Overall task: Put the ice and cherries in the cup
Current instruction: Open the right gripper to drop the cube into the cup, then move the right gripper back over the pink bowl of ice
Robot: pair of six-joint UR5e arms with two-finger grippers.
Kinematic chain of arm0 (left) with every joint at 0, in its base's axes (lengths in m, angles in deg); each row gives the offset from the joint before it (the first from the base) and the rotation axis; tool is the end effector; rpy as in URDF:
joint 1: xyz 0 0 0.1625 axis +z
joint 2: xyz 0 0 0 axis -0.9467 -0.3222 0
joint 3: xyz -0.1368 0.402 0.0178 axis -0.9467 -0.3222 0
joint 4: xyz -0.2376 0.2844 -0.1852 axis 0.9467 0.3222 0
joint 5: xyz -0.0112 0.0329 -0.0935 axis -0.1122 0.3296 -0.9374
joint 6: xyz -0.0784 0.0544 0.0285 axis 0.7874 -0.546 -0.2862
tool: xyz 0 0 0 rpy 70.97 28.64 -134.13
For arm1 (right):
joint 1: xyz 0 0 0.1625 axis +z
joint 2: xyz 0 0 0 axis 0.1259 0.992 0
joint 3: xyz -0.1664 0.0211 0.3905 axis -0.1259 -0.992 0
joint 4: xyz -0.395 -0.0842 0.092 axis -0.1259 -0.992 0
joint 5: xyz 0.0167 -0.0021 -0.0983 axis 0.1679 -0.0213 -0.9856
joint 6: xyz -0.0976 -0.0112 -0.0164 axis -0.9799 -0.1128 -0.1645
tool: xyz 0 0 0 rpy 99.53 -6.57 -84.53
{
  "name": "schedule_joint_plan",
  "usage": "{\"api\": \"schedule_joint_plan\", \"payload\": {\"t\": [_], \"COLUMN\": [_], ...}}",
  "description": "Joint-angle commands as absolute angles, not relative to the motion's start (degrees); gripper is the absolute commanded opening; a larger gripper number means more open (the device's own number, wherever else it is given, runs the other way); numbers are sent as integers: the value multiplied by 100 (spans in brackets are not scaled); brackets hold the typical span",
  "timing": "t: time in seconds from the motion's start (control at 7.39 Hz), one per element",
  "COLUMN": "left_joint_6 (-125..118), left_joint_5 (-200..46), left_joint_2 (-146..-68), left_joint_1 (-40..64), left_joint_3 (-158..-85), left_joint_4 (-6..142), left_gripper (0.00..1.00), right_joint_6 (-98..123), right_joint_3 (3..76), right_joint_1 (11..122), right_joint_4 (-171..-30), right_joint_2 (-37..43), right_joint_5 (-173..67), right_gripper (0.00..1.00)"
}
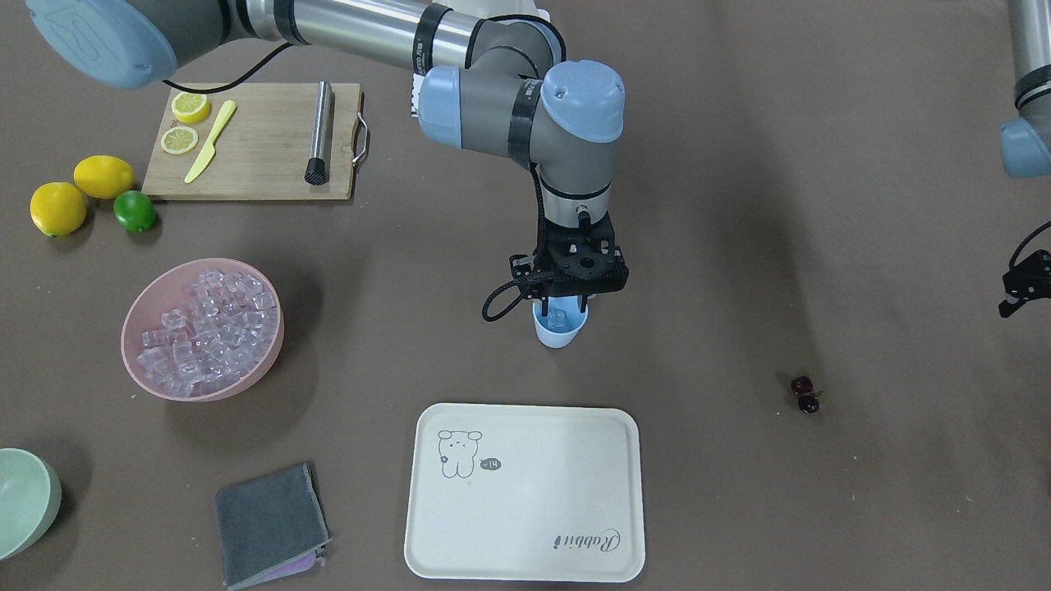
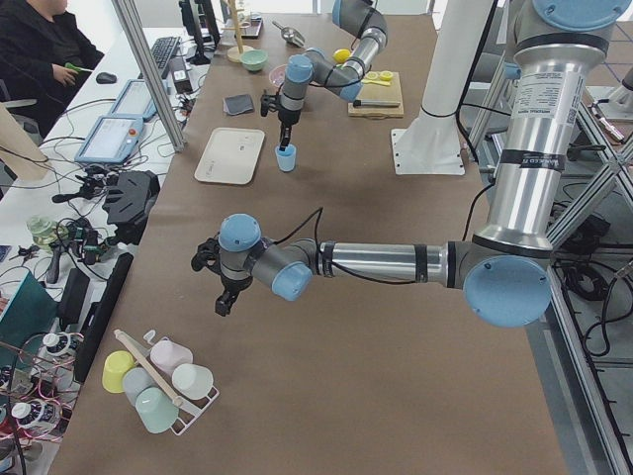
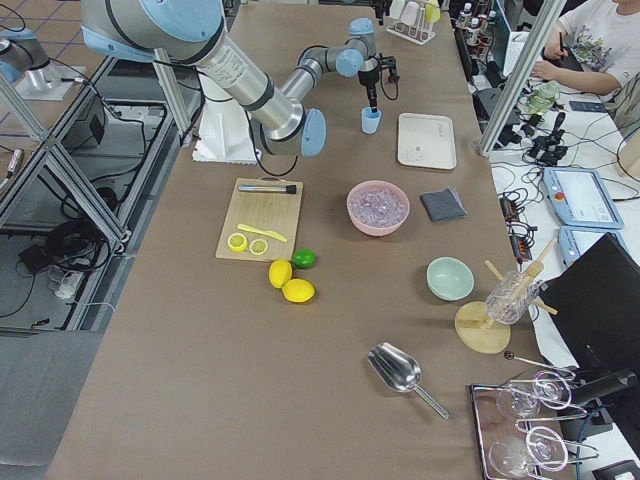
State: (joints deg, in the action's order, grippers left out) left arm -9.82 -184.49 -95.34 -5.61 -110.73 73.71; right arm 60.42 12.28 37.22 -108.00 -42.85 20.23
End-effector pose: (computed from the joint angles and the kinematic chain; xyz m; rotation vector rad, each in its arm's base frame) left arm 0.0625 -0.5752 0.6146 0.3730 0.7517 0.2609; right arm -0.6515 -0.5165 0.0694 0.2821 -0.7745 0.0309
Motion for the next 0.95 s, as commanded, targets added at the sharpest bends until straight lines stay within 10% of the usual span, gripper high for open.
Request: {"api": "schedule_joint_plan", "payload": {"t": [0.0,0.27,0.81], "left_joint_6": [-990,-990,-920], "left_joint_5": [-18448,-18448,-18448], "left_joint_2": [-9534,-9534,-9595], "left_joint_1": [-561,-561,-552], "left_joint_3": [-11072,-11064,-11037], "left_joint_4": [7371,7362,7371], "left_gripper": [97,97,97], "right_joint_6": [6034,5329,2419], "right_joint_3": [1413,2488,5297], "right_joint_1": [3921,4928,6083], "right_joint_4": [-10873,-12158,-12685], "right_joint_2": [-4293,-3918,-581], "right_joint_5": [2273,3351,4136], "right_gripper": [99,99,99]}}
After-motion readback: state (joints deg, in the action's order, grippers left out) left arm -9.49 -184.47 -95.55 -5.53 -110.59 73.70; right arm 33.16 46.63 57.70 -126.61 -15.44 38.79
